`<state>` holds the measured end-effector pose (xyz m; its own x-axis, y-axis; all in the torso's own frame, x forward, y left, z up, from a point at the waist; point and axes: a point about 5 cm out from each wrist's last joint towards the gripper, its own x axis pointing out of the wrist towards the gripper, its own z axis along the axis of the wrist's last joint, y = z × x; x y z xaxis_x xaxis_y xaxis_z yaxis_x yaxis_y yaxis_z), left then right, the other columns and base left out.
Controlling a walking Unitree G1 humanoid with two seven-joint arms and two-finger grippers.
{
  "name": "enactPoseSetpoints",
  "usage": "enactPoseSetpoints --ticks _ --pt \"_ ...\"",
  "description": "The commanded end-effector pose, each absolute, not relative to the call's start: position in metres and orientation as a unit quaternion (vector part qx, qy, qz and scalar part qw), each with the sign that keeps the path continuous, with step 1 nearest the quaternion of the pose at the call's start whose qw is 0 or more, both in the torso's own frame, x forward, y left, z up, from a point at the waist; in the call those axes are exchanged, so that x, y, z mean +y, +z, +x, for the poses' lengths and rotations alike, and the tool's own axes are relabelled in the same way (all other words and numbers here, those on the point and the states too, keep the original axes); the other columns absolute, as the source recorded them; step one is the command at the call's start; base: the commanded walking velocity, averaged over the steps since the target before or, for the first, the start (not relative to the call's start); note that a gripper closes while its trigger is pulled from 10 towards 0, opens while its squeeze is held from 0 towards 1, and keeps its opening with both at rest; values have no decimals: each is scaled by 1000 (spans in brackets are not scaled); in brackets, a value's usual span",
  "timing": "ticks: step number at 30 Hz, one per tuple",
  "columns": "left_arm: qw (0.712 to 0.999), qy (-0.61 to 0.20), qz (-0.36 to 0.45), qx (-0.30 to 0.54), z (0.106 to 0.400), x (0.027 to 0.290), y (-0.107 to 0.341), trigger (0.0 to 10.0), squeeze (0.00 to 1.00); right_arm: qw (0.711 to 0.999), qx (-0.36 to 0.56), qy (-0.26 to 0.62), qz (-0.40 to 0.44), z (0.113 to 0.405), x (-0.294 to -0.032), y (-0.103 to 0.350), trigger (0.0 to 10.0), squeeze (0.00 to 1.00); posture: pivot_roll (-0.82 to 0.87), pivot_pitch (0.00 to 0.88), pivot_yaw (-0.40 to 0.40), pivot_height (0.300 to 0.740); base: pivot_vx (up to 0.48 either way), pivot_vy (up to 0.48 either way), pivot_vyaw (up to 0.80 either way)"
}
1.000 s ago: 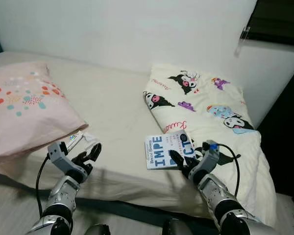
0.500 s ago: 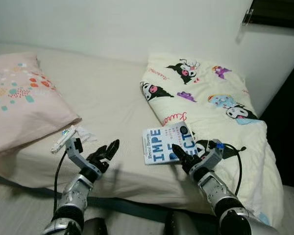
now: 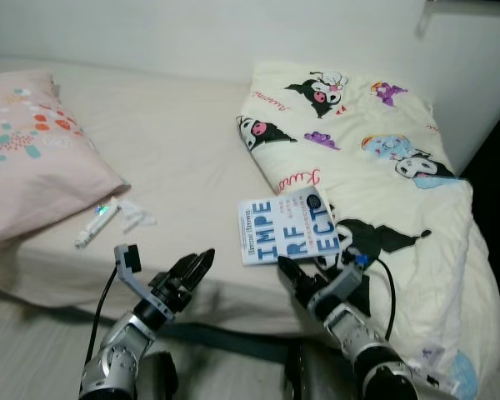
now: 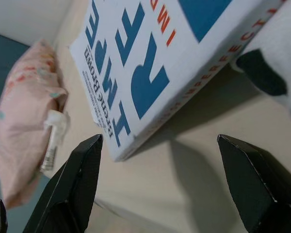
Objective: Clean up the room
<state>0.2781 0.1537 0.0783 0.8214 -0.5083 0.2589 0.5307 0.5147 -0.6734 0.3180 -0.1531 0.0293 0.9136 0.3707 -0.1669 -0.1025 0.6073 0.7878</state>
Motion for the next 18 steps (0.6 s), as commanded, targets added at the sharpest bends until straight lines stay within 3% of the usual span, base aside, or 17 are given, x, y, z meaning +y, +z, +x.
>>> enactPoseSetpoints --ticks 1,9,17,18 --pt "865 -302 -401 -18 275 152 85 10000 0 872 163 146 437 314 -147 26 10000 0 113 238 -35 465 0 0 0" --pt "861 -308 -404 -16 266 154 97 10000 0 860 82 205 461 332 -147 59 10000 0 125 260 -24 465 0 0 0" --pt "861 -291 -417 -16 267 155 99 10000 0 866 38 196 458 349 -157 84 10000 0 116 253 -25 465 0 0 0" --pt "864 -277 -420 -15 269 154 99 10000 0 864 28 180 468 353 -162 89 0 0 114 245 -28 465 0 0 0"
